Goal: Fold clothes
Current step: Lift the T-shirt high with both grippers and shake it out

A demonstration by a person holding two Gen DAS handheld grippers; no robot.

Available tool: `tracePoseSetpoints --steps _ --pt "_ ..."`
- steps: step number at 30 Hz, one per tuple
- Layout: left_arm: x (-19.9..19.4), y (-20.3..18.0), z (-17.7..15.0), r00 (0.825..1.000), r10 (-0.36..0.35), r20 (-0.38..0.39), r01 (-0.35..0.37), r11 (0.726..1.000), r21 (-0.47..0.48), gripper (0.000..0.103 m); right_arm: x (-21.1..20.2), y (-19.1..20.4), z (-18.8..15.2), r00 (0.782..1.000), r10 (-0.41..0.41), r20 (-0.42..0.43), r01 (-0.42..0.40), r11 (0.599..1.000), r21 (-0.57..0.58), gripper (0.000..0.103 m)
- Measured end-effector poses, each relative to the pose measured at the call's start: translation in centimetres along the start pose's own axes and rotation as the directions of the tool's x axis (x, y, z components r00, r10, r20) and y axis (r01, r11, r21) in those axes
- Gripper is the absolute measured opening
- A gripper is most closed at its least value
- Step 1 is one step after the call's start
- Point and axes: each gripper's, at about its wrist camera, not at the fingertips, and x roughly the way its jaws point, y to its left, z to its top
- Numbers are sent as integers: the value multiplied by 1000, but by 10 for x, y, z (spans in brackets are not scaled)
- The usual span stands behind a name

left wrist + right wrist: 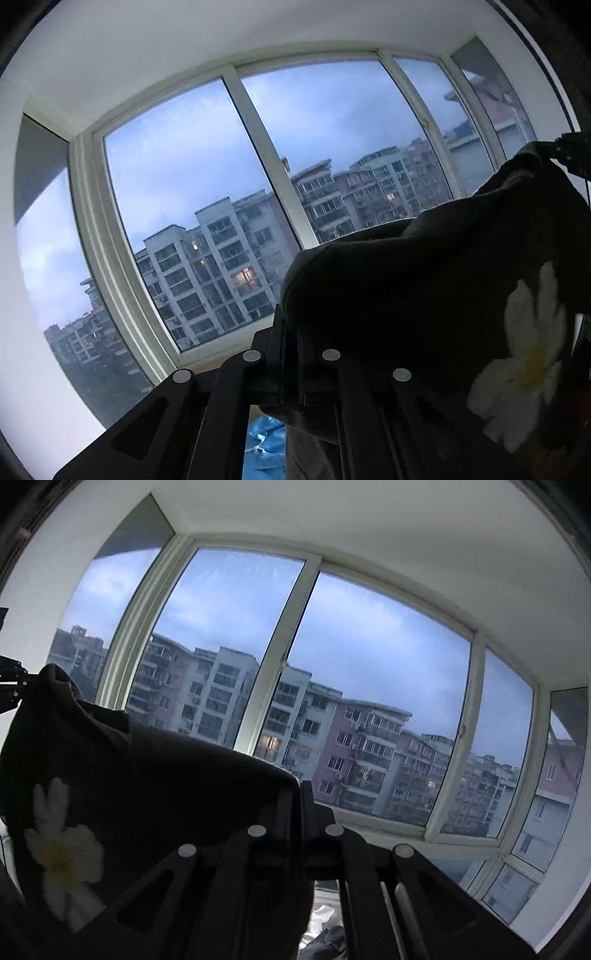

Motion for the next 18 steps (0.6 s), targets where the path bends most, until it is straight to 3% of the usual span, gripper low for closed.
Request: tracePoseSetpoints --steps 5,10,12,15,16,18 --pt "99 1 -37 992 -55 -115 55 998 -6 4 99 9 -46 995 9 -99 -9 1000 3 3" --pt "253 -1 -92 964 -73 -254 74 997 -7 4 249 42 -111 971 -25 -237 14 999 -46 3" --pt "320 -5 -125 945 -88 -316 89 996 -10 4 310 59 -141 956 -51 -288 27 996 -88 3" --pt "417 -27 -189 873 -131 -470 124 991 -47 8 407 88 -209 908 -67 -413 17 992 -123 6" --pt "449 -34 -210 843 -146 -518 134 989 -61 8 442 103 -237 871 -72 -486 1 989 -146 16" --pt "504 -59 -263 747 -133 -652 140 989 -41 7 502 133 -303 767 -95 -634 -44 979 -199 22"
